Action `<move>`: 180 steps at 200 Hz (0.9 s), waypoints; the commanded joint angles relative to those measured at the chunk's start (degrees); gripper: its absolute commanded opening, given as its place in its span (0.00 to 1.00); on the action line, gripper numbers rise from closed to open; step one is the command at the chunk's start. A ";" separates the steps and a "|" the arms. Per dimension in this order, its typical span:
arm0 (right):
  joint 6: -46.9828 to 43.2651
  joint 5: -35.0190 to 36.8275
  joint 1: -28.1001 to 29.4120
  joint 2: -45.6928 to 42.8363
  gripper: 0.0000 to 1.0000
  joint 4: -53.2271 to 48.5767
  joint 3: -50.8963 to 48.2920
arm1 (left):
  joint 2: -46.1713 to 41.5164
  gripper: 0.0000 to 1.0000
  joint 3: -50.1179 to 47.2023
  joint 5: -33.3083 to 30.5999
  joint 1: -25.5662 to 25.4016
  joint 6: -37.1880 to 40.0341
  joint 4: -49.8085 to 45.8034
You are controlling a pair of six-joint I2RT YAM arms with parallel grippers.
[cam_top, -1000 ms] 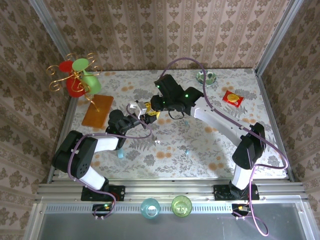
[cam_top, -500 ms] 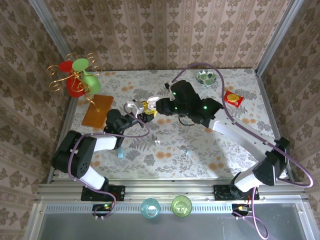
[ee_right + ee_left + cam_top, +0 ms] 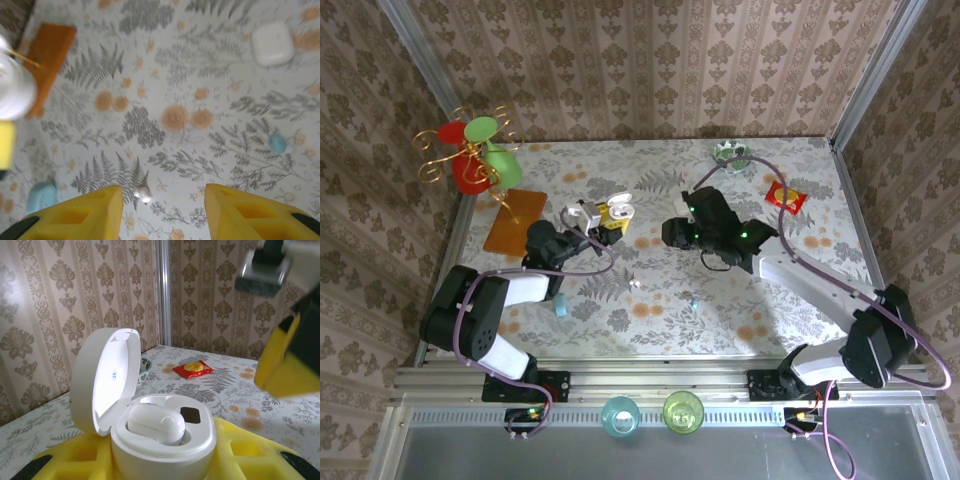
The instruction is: Insert the wireless bluetooth earbuds into the charging case
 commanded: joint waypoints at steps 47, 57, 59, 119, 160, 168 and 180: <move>-0.30 -15.34 3.46 15.67 0.45 7.63 -0.25 | -3.89 0.27 -2.02 -0.24 3.44 -2.36 2.17; 1.77 -17.62 3.69 17.24 0.44 8.60 -0.01 | -4.28 0.27 -2.25 -0.33 3.79 -2.36 2.13; 2.16 -17.99 3.78 17.52 0.44 8.81 0.00 | -4.32 0.28 -2.29 -0.30 3.90 -2.43 2.14; 13.37 -22.73 7.30 21.76 0.43 16.24 -2.77 | -4.49 0.28 -2.33 0.34 6.52 -2.76 2.12; 16.91 -22.96 9.14 25.09 0.43 16.96 -2.15 | -4.25 0.28 -1.60 1.12 7.24 -3.55 2.08; 17.24 -22.63 9.26 25.59 0.43 16.63 -1.99 | -4.16 0.28 -1.50 1.34 7.35 -3.75 2.09; 17.66 -22.10 9.36 26.41 0.43 15.89 -1.73 | -3.92 0.28 -1.43 1.74 7.43 -4.15 2.10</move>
